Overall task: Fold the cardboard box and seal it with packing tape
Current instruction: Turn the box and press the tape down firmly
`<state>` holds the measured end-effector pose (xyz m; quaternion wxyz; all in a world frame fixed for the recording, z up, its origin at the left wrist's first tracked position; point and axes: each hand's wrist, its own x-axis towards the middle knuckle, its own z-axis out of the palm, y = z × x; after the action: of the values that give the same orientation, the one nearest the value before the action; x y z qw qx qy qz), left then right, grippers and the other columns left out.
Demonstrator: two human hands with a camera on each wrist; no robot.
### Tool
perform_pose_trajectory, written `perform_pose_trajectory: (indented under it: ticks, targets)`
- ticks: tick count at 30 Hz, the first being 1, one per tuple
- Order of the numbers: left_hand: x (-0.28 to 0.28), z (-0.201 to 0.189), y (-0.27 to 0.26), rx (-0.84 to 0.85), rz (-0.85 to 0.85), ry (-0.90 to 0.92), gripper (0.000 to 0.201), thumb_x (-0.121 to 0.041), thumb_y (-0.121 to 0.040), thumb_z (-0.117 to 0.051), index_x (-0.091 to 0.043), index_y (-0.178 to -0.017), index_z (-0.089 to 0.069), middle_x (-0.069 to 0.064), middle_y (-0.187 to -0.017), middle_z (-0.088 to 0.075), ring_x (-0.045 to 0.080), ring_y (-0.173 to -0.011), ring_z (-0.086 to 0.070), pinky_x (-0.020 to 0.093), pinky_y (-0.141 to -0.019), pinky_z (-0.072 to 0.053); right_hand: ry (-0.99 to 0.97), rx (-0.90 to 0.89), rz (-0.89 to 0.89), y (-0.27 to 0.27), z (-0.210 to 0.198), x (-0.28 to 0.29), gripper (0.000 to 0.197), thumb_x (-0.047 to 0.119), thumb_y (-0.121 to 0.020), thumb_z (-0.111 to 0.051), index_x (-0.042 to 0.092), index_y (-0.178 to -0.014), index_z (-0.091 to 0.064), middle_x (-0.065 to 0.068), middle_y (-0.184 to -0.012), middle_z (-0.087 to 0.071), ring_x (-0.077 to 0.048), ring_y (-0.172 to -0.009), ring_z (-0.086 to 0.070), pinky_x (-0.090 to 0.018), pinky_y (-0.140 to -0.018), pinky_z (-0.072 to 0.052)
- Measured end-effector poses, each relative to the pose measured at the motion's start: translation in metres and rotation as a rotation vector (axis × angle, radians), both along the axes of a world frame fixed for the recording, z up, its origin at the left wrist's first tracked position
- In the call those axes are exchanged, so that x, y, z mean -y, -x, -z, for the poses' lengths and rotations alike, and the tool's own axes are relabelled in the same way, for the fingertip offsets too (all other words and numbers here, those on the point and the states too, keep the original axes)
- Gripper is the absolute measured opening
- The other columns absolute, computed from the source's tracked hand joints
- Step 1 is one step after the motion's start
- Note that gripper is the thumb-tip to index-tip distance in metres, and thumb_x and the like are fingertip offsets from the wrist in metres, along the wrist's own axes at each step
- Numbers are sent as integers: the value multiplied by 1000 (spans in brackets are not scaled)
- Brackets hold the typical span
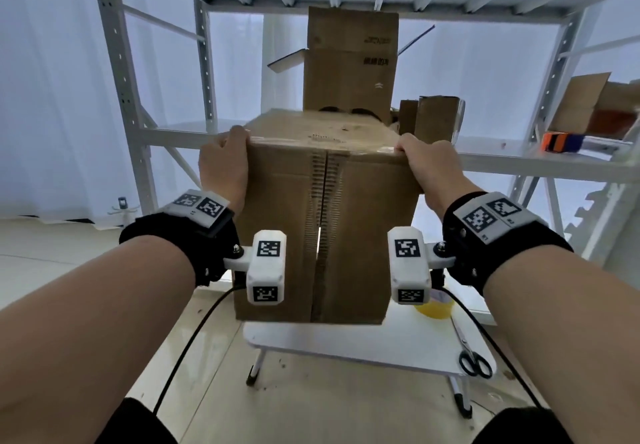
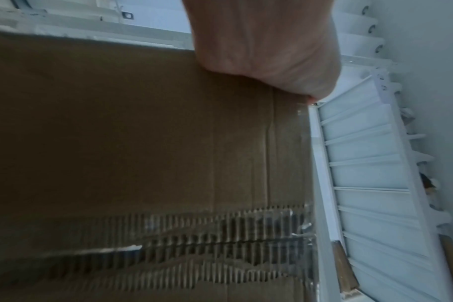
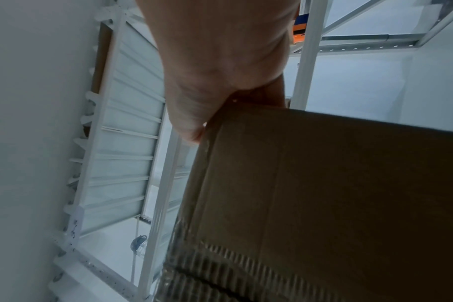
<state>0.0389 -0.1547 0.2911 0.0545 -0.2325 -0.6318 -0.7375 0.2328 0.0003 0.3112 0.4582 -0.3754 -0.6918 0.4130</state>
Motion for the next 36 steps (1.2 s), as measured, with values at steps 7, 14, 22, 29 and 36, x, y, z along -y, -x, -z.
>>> perform_pose_trajectory:
  ticks: [7, 14, 22, 29, 36]
  targets:
    - [-11, 93, 18, 43, 128, 301, 32, -27, -84, -51, -14, -112, -53, 3, -99, -60, 23, -95, -58, 40, -90, -48, 285, 199, -53, -2, 106, -16, 62, 38, -51, -61, 2, -101, -57, -13, -94, -63, -31, -87, -62, -47, -81, -55]
    - [-15, 131, 30, -54, 44, 676, 75, -61, -79, -59, -8, -129, -41, 9, -122, -53, 31, -108, -54, 39, -90, -45, 303, 253, -163, 12, 156, -15, 56, 53, -84, -61, 12, -120, -48, -4, -114, -59, -25, -104, -58, -46, -90, -51]
    - [-27, 123, 11, 42, -60, 475, 83, -73, -74, -54, -8, -123, -34, 10, -118, -54, 30, -106, -55, 43, -94, -44, 165, 250, -190, 4, 151, -38, 35, 23, -87, -68, 9, -112, -48, -5, -104, -58, -19, -92, -58, -28, -71, -49]
    - [-28, 154, 18, -142, -66, 638, 83, -65, -71, -66, -12, -127, -36, 12, -125, -44, 33, -110, -53, 48, -94, -46, 76, 426, -158, -4, 186, -44, 51, 22, -79, -77, 4, -113, -44, -12, -112, -56, -26, -103, -56, -45, -89, -50]
    - [-25, 165, 32, -37, 206, 662, 72, -40, -81, -70, -8, -135, -34, 11, -135, -47, 28, -119, -50, 44, -100, -44, 288, 166, -95, 14, 203, -32, 79, 43, -79, -72, 12, -135, -26, -6, -126, -53, -27, -116, -55, -50, -95, -49]
